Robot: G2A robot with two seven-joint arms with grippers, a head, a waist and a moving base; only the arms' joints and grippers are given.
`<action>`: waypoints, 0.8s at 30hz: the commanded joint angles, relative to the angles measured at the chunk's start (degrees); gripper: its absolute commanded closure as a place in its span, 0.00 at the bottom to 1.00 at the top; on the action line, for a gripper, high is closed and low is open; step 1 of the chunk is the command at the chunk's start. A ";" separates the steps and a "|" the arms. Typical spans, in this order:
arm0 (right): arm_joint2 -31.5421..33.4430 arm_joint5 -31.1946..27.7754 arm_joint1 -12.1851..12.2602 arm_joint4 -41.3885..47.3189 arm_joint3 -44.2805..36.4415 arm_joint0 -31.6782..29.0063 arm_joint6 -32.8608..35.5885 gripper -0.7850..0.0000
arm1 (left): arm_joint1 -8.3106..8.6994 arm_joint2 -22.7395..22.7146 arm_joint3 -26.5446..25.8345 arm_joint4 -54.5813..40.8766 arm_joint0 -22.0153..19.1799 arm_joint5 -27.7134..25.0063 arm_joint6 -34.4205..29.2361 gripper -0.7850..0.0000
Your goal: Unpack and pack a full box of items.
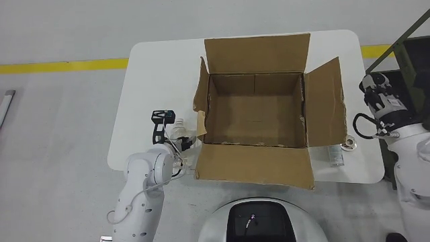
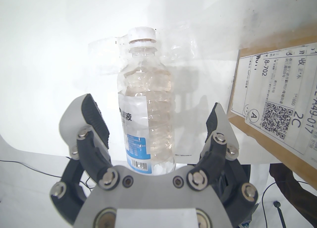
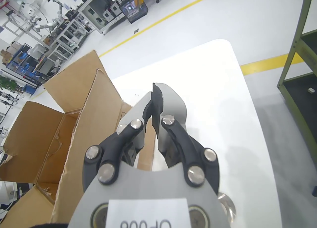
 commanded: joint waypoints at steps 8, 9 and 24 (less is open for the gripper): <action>-0.02 -3.20 0.30 0.72 1.73 0.59 -2.47 1.00 | 0.23 -2.84 -5.03 -0.98 2.00 1.10 3.95 0.00; -0.02 -3.39 0.36 0.59 1.93 0.69 -2.40 1.00 | 0.25 -3.27 -5.82 -1.34 2.23 1.40 3.88 0.00; -0.87 -3.14 0.98 -0.78 3.91 3.17 -1.51 1.00 | 1.51 -10.75 -12.86 -4.91 3.41 -3.59 -8.55 0.00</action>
